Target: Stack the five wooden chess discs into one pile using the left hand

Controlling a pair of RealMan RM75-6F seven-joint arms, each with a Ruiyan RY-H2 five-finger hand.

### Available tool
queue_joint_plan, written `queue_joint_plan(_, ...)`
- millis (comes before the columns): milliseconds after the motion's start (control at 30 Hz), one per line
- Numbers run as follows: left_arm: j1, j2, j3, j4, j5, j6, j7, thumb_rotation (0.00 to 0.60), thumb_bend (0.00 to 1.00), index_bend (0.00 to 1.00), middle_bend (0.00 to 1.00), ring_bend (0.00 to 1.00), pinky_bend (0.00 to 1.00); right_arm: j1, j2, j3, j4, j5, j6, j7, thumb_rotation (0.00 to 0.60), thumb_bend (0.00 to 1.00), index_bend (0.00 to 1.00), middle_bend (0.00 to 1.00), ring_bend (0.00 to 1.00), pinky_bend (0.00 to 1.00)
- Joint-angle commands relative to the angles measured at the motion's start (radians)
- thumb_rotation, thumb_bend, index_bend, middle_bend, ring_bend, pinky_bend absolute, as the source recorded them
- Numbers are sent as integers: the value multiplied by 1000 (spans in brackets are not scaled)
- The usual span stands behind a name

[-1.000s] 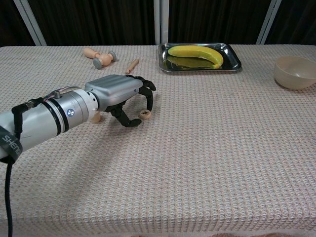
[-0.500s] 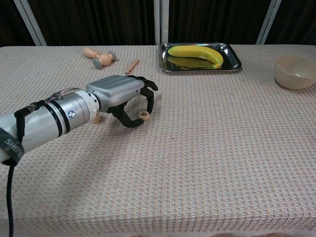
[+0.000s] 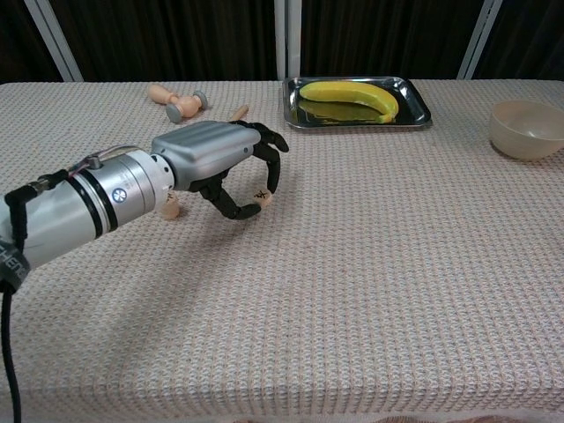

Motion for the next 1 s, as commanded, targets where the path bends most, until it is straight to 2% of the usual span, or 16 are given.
queue_joint_plan(33, 19, 75, 0, -93, 12, 44, 50, 600, 337, 478, 109, 0, 0, 0, 0, -1, -1, -2, 1, -1, 600, 163, 0, 0, 0, 0)
queue_joint_plan(233, 68, 206, 32, -230, -22, 69, 123, 600, 338, 478, 110, 0, 0, -2, 0, -1, -4, -13, 13, 1, 600, 163, 0, 0, 0, 0)
queue_joint_plan(367, 97, 255, 57, -266, -36, 71, 107, 600, 338, 478, 110, 0, 0, -7, 0, -2, -5, -19, 25, 1, 600, 171, 0, 0, 0, 0)
queue_joint_plan(567, 119, 267, 88, -236, -24, 59, 54, 600, 338, 475, 110, 0, 0, -8, -5, -8, -12, -34, 31, -21, 600, 172, 0, 0, 0, 0)
queue_joint_plan(1000, 140, 251, 101, -164, 12, 65, -14, 600, 338, 475, 110, 0, 0, 0, -15, -6, -8, -18, 11, -40, 600, 171, 0, 0, 0, 0)
